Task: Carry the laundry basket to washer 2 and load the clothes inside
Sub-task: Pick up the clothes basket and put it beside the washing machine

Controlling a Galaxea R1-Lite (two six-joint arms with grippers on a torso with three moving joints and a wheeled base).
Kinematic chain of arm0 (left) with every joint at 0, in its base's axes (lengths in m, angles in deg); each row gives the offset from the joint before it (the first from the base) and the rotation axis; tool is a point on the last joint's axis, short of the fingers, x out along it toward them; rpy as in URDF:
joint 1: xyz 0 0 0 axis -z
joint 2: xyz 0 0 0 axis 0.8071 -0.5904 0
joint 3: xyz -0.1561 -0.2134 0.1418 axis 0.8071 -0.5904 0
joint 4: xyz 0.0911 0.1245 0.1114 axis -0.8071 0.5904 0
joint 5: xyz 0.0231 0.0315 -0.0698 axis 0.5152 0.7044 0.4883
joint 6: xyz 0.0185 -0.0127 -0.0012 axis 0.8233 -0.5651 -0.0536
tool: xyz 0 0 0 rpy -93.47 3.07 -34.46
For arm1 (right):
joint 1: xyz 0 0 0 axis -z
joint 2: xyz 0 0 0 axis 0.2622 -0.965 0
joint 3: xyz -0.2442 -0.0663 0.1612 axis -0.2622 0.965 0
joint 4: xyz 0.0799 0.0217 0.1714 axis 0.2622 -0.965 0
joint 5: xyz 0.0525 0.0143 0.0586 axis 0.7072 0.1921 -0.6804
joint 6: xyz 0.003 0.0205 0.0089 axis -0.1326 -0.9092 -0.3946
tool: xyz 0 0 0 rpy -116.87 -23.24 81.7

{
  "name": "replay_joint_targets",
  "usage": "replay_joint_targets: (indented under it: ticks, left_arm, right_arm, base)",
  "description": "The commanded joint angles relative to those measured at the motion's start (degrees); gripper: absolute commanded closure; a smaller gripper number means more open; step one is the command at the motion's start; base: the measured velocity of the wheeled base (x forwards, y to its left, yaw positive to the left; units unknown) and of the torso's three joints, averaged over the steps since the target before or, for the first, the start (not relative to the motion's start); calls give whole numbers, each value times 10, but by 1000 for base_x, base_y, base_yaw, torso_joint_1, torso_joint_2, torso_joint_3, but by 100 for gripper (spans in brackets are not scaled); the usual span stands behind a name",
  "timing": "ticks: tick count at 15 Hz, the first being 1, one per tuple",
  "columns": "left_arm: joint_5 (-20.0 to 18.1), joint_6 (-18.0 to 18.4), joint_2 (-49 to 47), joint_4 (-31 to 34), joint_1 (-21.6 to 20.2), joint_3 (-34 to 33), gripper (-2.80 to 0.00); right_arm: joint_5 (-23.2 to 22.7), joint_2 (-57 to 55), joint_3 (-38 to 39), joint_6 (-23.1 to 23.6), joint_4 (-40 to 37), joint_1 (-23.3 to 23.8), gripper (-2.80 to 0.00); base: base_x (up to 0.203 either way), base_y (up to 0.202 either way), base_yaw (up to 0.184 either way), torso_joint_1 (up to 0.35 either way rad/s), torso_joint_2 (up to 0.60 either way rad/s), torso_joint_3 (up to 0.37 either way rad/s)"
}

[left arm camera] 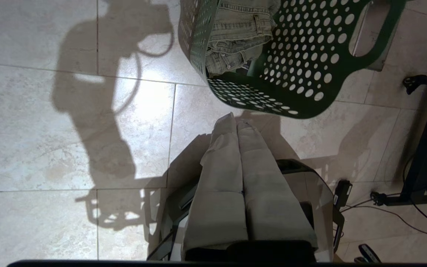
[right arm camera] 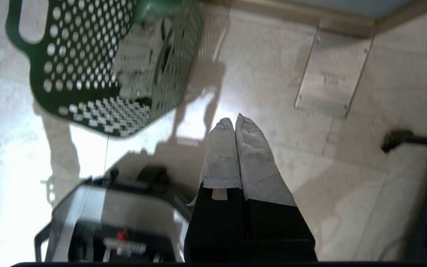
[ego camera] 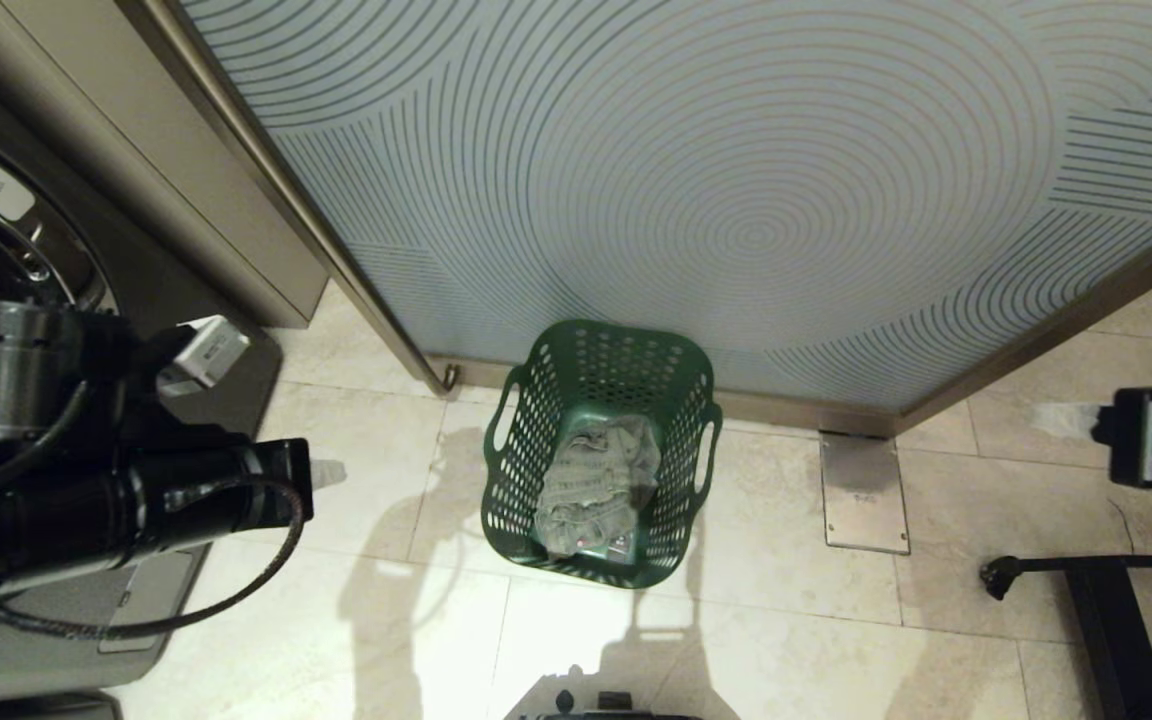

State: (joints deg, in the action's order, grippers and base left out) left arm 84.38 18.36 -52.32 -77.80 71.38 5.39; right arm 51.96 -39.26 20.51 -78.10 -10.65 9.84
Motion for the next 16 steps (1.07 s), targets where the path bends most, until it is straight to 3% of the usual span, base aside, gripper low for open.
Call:
replay_joint_targets:
  ticks: [1, 5, 9, 11, 14, 16]
  left_arm:
    - [4, -3, -68, -2, 12, 20, 0]
    - [-22, -5, -114, -46, 24, 22, 0]
    - [-15, -3, -192, -134, 34, 26, 0]
    - [-1, -3, -240, -163, 47, 41, 0]
    - [42, -8, -310, -205, 71, 80, 0]
    - [70, -9, -351, -243, 87, 101, 0]
  right_arm:
    - [5, -74, 7, -5, 50, -24, 0]
    - [67, -106, 41, -39, 94, -112, 0]
    - [106, -199, 93, -37, 239, -110, 0]
    - [134, -245, 97, -33, 275, -109, 0]
    - [139, -293, 94, -32, 327, -109, 0]
    - [151, -337, 90, -33, 400, -109, 0]
  base:
    - [0, 0, 0, 0, 0, 0]
    - [0, 0, 0, 0, 0, 0]
    - [0, 0, 0, 0, 0, 0]
    - [0, 0, 0, 0, 0, 0]
    - [0, 0, 0, 0, 0, 0]
    - [0, 0, 0, 0, 0, 0]
